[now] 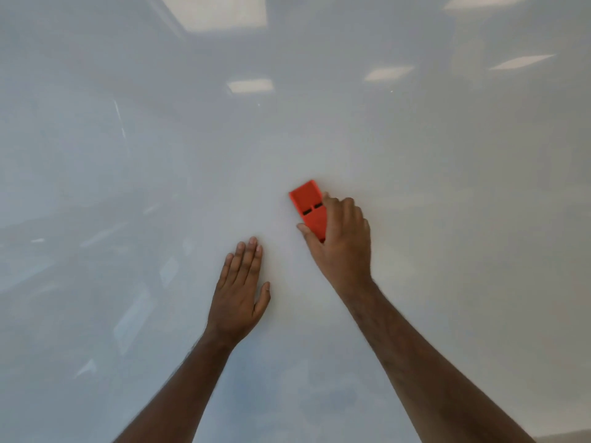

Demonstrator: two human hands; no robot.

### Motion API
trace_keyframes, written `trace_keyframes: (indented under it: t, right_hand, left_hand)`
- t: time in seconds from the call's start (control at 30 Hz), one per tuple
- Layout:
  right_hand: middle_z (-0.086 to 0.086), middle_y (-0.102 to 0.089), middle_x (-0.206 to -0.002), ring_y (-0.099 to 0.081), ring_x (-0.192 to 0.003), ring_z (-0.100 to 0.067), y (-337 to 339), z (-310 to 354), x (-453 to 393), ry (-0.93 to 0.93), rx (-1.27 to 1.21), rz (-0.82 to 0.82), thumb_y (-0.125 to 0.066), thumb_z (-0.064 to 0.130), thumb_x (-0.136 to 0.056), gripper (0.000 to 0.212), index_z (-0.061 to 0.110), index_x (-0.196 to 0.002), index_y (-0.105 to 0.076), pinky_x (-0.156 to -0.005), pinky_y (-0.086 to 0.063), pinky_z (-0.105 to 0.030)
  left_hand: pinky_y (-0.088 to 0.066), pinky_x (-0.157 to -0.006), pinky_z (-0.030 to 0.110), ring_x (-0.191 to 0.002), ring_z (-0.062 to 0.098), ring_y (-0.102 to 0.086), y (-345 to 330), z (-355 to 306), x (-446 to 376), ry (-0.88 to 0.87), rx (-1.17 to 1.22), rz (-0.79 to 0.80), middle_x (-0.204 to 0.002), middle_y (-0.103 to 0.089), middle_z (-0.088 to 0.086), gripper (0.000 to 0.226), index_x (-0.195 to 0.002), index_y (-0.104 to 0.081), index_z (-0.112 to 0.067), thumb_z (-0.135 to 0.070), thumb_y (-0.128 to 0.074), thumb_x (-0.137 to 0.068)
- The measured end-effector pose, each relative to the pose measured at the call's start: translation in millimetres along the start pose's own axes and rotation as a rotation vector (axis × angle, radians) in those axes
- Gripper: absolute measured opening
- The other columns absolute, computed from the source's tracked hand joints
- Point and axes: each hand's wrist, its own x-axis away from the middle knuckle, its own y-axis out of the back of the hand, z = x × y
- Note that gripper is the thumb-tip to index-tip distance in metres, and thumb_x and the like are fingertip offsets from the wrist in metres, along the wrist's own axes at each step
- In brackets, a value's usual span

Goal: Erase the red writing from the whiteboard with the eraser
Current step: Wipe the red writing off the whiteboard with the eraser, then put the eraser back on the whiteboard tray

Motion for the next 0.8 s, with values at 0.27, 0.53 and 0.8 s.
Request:
trace_keyframes:
  t: [0.27, 0.53, 0.8]
  right_hand:
    - [-0.007, -0.057, -0.104, -0.054, -0.084, -0.026, -28, 30, 67, 0.363, 0.184, 0.238, -0.075, 0.056, -0.087, 0.07, 0.019, -0.141, -0.054, -0.07, -0.04, -0.041]
    - [-0.002, -0.058, -0.113, -0.056, -0.09, -0.025, -53, 20, 165, 0.473, 0.12, 0.503, -0.074, 0.056, -0.086, 0.07, 0.024, -0.144, -0.051, -0.075, -0.042, -0.042]
    - [0.0, -0.061, -0.122, -0.061, -0.098, -0.024, -62, -9, 245, 0.469, 0.046, 0.702, -0.076, 0.053, -0.085, 0.068, 0.025, -0.143, -0.052, -0.083, -0.048, -0.041]
  left_hand:
    - [-0.017, -0.138, 0.036, -0.17, 0.024, -0.016, 20, 22, 71, 0.16, 0.178, 0.097, -0.183, -0.016, 0.005, 0.075, -0.173, -0.021, -0.007, -0.032, -0.048, -0.108]
    - [-0.011, -0.135, 0.021, -0.17, 0.017, -0.012, 26, 22, 176, 0.258, 0.26, 0.325, -0.184, -0.014, 0.0, 0.074, -0.173, -0.021, -0.009, -0.031, -0.047, -0.107]
    - [-0.017, -0.138, 0.042, -0.169, 0.025, -0.018, 6, 0, 246, 0.263, 0.307, 0.506, -0.182, -0.019, 0.007, 0.073, -0.172, -0.022, -0.005, -0.028, -0.046, -0.107]
